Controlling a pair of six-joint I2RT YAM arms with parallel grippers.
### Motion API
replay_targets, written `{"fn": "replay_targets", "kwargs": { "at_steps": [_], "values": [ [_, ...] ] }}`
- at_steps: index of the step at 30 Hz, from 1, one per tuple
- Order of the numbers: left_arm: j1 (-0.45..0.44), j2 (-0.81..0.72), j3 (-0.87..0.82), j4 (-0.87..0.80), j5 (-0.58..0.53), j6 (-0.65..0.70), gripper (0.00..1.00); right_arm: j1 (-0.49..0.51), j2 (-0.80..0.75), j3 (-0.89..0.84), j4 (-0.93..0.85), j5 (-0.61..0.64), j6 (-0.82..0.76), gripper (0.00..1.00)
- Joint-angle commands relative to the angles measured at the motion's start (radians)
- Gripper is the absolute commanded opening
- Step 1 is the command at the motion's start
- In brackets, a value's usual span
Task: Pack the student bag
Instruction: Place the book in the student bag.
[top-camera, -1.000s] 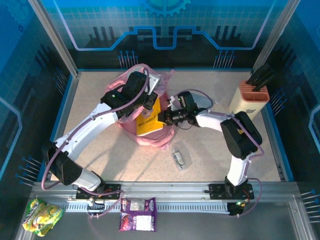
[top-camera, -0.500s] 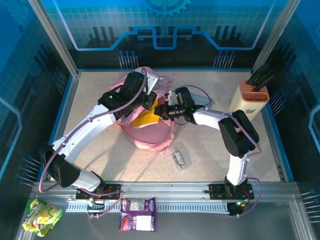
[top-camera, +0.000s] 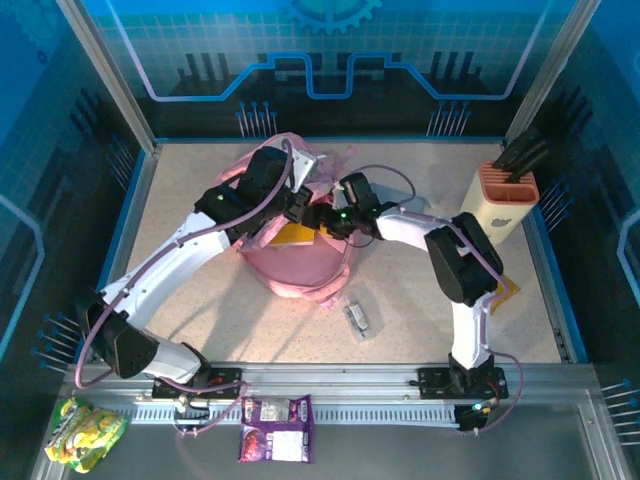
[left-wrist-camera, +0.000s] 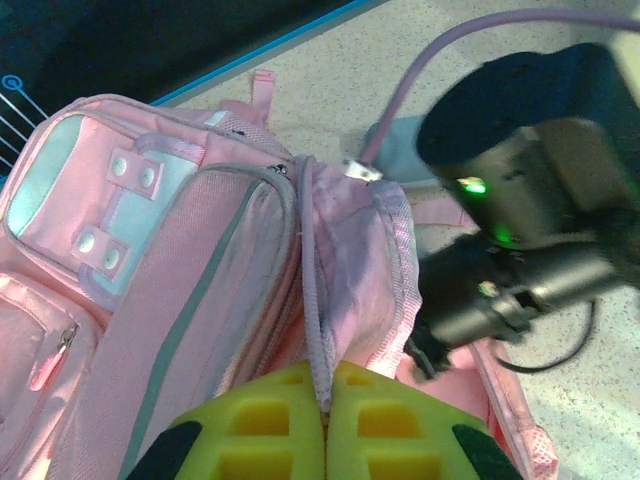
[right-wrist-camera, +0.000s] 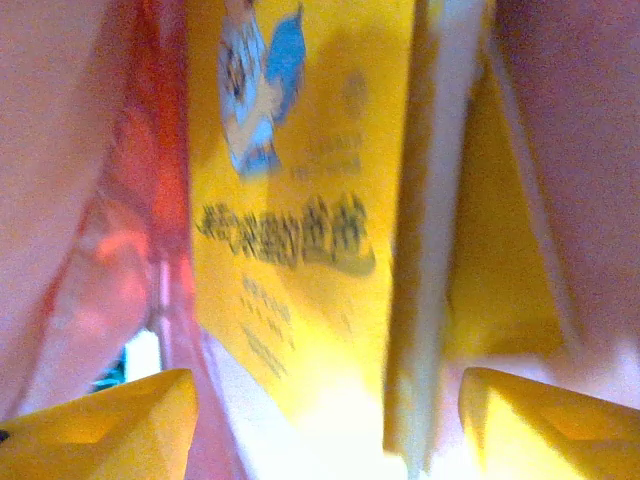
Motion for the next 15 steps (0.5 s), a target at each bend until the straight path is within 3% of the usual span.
{"fn": "replay_targets", "kwargs": {
  "at_steps": [1, 5, 11, 15],
  "values": [
    [0.005, -0.059, 0.008, 0.101, 0.016, -0.015, 0.00, 0.034, -0.150, -0.083, -0.162, 0.153, -0.141, 0.73],
    [0.004, -0.056, -0.001, 0.113, 0.025, -0.024, 0.00, 0.099, -0.172, -0.157, -0.148, 0.144, -0.148, 0.60],
    [0.005, -0.045, 0.001, 0.103, 0.021, -0.036, 0.00, 0.158, -0.078, -0.122, -0.058, 0.169, -0.123, 0.30],
    [0.004, -0.044, 0.001, 0.101, 0.039, -0.054, 0.00, 0.145, -0.001, -0.028, 0.015, 0.235, -0.146, 0.23]
  ]
}}
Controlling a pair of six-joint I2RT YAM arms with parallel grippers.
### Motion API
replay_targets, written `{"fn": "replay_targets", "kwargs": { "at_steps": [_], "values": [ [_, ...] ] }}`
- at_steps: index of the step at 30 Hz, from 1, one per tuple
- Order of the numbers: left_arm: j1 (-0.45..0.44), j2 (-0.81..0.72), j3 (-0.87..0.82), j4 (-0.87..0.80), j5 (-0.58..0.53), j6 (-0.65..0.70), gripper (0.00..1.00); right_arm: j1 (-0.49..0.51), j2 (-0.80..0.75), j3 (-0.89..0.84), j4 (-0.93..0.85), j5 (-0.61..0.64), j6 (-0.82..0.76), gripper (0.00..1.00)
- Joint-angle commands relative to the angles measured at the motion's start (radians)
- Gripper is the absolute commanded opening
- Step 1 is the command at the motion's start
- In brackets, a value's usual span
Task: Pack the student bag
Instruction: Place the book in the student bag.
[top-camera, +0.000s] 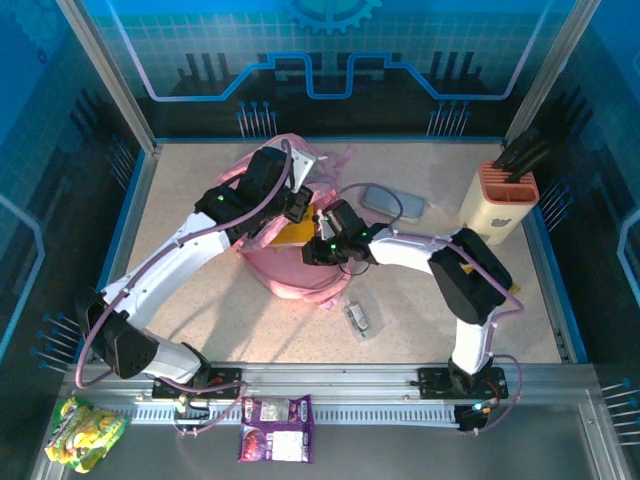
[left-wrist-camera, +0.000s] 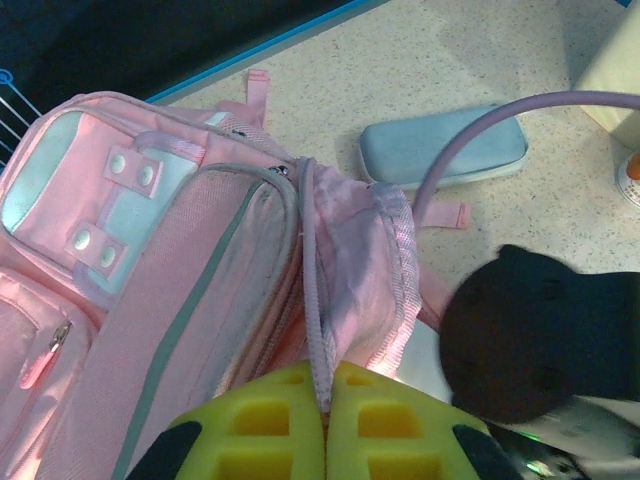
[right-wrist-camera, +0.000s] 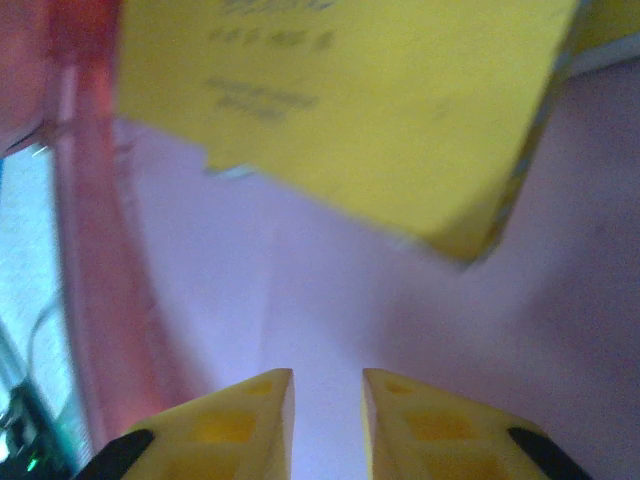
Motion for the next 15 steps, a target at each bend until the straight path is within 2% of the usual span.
{"fn": "replay_targets", "kwargs": {
  "at_steps": [1, 4, 8, 13, 15],
  "values": [
    [0.004, -0.044, 0.008, 0.090, 0.030, -0.031, 0.00, -0.017, 0.055, 0.084, 0.117, 0.073, -0.022, 0.23],
    [0.004, -0.044, 0.006, 0.086, 0.020, -0.039, 0.00, -0.031, 0.077, 0.118, 0.194, 0.140, -0.015, 0.25],
    [0.003, -0.039, 0.000, 0.082, 0.010, -0.055, 0.00, -0.055, 0.079, 0.149, 0.174, 0.115, -0.021, 0.24],
    [0.003, -0.019, -0.023, 0.072, -0.021, -0.093, 0.00, -0.054, -0.103, -0.062, 0.213, 0.056, -0.061, 0.34],
    [0.000, -0.003, -0.046, 0.069, 0.023, -0.116, 0.00, -0.060, -0.217, -0.178, 0.206, 0.049, -0.076, 0.36]
  ]
}}
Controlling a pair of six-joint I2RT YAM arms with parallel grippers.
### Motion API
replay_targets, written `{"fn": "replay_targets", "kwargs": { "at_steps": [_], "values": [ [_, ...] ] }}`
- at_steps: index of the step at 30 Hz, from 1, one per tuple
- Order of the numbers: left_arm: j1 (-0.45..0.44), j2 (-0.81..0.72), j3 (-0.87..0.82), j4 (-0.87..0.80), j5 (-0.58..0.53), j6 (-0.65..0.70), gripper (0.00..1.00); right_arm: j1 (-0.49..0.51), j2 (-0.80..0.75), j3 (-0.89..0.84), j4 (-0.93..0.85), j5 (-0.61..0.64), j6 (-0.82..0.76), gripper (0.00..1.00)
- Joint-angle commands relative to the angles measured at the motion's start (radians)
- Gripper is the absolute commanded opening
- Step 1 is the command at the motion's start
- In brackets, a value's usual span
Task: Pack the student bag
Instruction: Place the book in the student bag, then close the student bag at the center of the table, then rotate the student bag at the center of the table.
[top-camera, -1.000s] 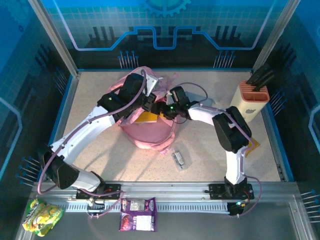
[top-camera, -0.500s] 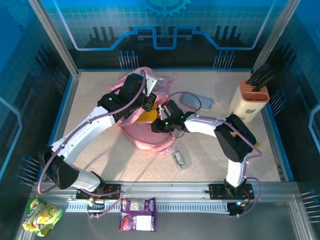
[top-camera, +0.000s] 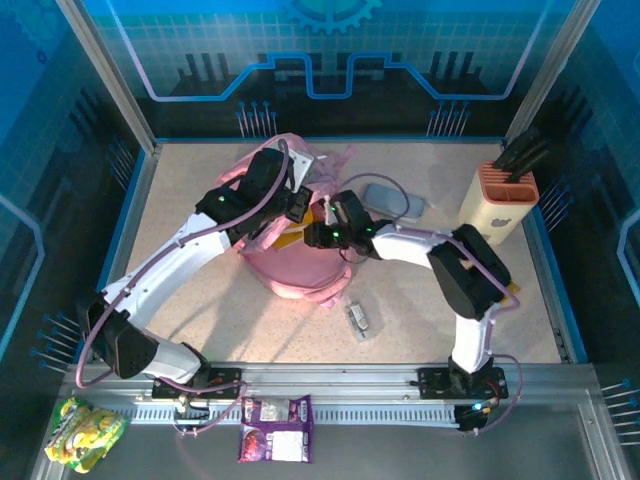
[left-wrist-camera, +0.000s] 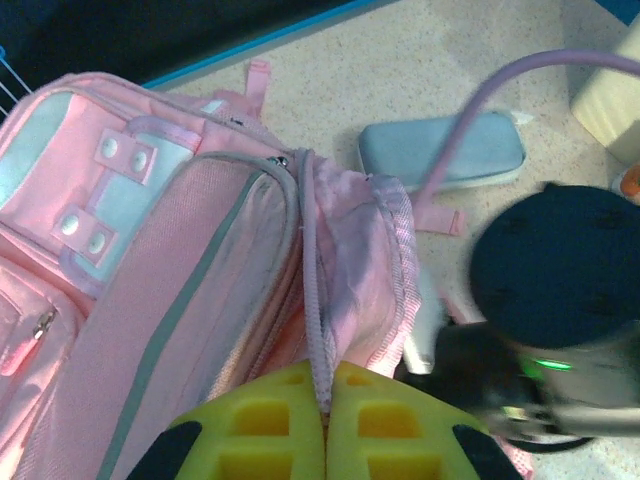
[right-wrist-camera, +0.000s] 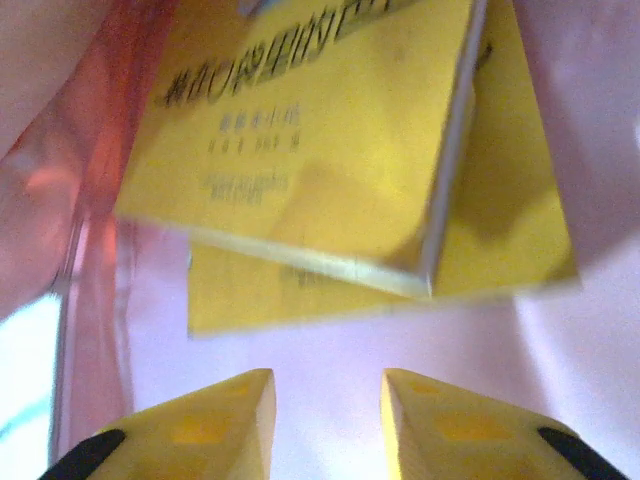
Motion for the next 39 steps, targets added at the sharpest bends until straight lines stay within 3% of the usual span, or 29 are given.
{"fn": "replay_targets", "kwargs": {
  "at_steps": [1, 7, 8, 11, 16, 19, 27, 31, 34, 39],
  "values": [
    [-0.011, 0.002, -0.039, 0.056, 0.031, -0.073, 0.00, -0.014, -0.205, -0.148, 0.026, -0.043, -0.052, 0.39],
    [-0.079, 0.055, -0.162, 0.089, 0.099, -0.137, 0.02, -0.055, -0.468, -0.303, -0.247, -0.006, -0.120, 0.47],
    [-0.086, 0.061, -0.178, 0.089, 0.119, -0.149, 0.09, -0.063, -0.510, -0.319, -0.296, 0.017, -0.126, 0.47],
    [-0.089, 0.038, -0.244, 0.109, 0.127, -0.221, 0.43, -0.087, -0.607, -0.350, -0.402, 0.064, -0.134, 0.49],
    [-0.069, -0.153, -0.421, 0.199, 0.105, -0.342, 0.67, -0.092, -0.623, -0.293, -0.553, 0.026, -0.176, 0.55],
    [0.025, -0.267, -0.524, 0.188, 0.108, -0.449, 0.73, -0.058, -0.594, -0.250, -0.574, -0.040, -0.157, 0.59],
    [0.354, -0.345, -0.724, 0.235, 0.212, -0.656, 0.76, 0.043, -0.464, -0.208, -0.486, -0.089, -0.034, 0.64],
    [0.447, -0.287, -0.735, 0.252, 0.168, -0.691, 0.73, 0.073, -0.438, -0.208, -0.474, -0.073, -0.020, 0.64],
    [0.556, -0.239, -0.771, 0.340, 0.247, -0.713, 0.69, 0.084, -0.437, -0.209, -0.482, -0.071, -0.016, 0.64],
    [0.640, -0.113, -0.745, 0.407, 0.272, -0.720, 0.66, 0.084, -0.444, -0.228, -0.480, -0.065, 0.006, 0.65]
  ]
}}
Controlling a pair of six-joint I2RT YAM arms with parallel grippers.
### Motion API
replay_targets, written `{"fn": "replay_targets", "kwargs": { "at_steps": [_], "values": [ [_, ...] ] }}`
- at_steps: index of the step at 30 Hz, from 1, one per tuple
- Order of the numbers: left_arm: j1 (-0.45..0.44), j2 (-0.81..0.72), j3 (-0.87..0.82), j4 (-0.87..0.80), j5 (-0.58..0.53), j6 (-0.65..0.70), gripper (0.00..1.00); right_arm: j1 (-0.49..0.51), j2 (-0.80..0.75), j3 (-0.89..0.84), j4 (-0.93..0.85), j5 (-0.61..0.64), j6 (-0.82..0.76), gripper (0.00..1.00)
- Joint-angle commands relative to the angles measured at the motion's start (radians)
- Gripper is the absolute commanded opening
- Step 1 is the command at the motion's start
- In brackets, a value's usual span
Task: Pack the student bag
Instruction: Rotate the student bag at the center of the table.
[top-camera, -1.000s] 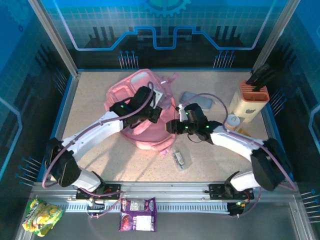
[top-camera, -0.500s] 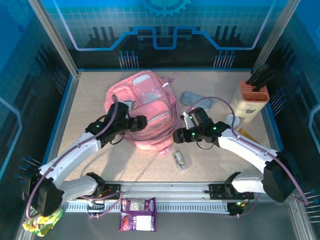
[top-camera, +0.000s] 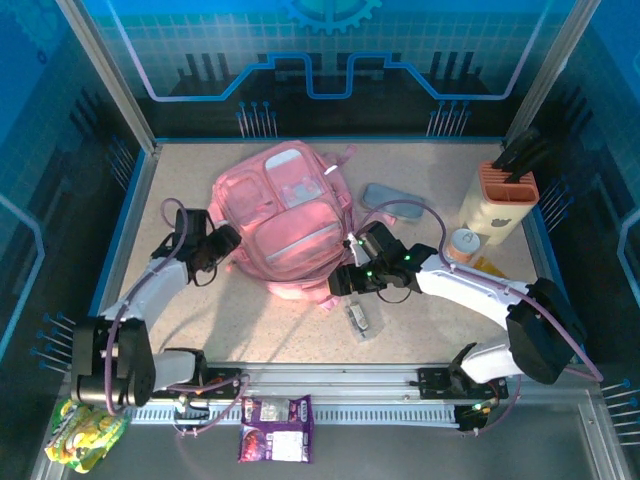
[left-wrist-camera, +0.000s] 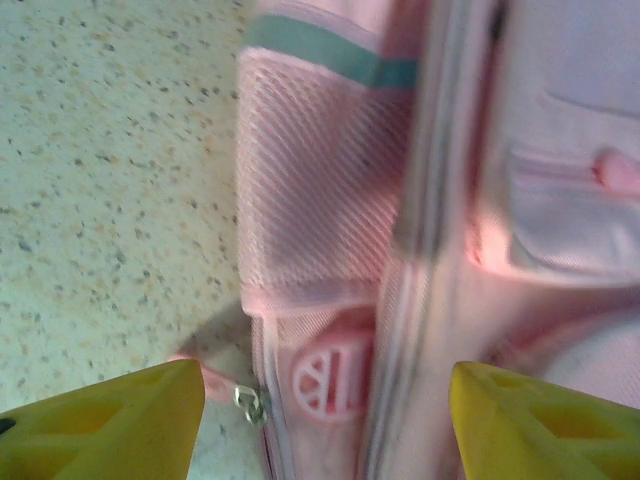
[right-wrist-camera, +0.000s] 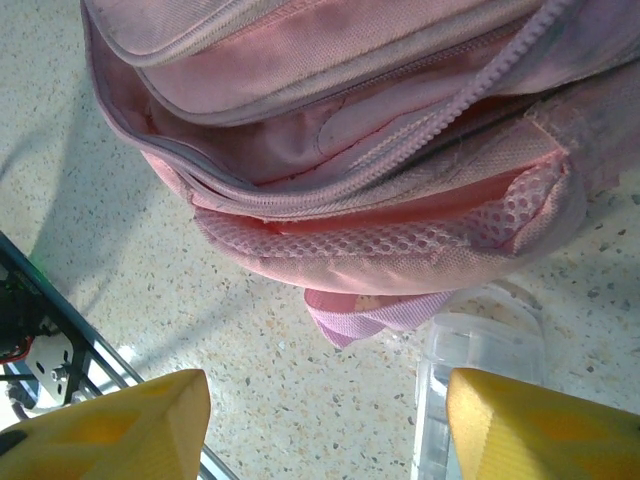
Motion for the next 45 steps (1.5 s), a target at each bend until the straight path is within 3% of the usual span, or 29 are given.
{"fn": "replay_targets", "kwargs": {
  "at_steps": [1, 12, 21, 26, 29, 31, 35, 40, 45],
  "values": [
    [0.040, 0.089, 0.019, 0.072, 0.062, -0.032, 0.65, 0.012, -0.001, -0.004, 0.012, -0.017, 0.033, 0.65],
    [0.085, 0.294, 0.027, 0.280, 0.122, -0.118, 0.47, 0.008, 0.073, -0.002, 0.068, 0.003, 0.049, 0.65],
    [0.112, 0.264, 0.001, 0.292, 0.156, -0.113, 0.00, -0.022, 0.250, 0.140, 0.167, 0.041, -0.005, 0.64],
    [0.148, 0.134, -0.047, 0.202, 0.154, -0.084, 0.00, -0.081, 0.402, 0.323, 0.163, 0.067, -0.084, 0.64],
    [0.141, 0.049, -0.125, 0.231, 0.216, -0.154, 0.00, -0.119, 0.516, 0.477, 0.152, 0.066, -0.139, 0.64],
    [0.118, -0.010, -0.189, 0.278, 0.239, -0.228, 0.00, -0.134, 0.587, 0.586, 0.139, 0.053, -0.189, 0.66],
    [0.002, -0.113, -0.215, 0.198, 0.161, -0.326, 0.00, -0.148, 0.659, 0.749, 0.005, 0.077, -0.253, 0.69],
    [-0.158, -0.203, -0.234, 0.186, 0.066, -0.484, 0.00, -0.148, 0.485, 0.633, -0.077, 0.223, -0.308, 0.78],
    [-0.242, -0.176, -0.226, 0.257, 0.071, -0.605, 0.00, -0.093, 0.315, 0.460, -0.152, 0.269, -0.306, 0.77]
  ]
}}
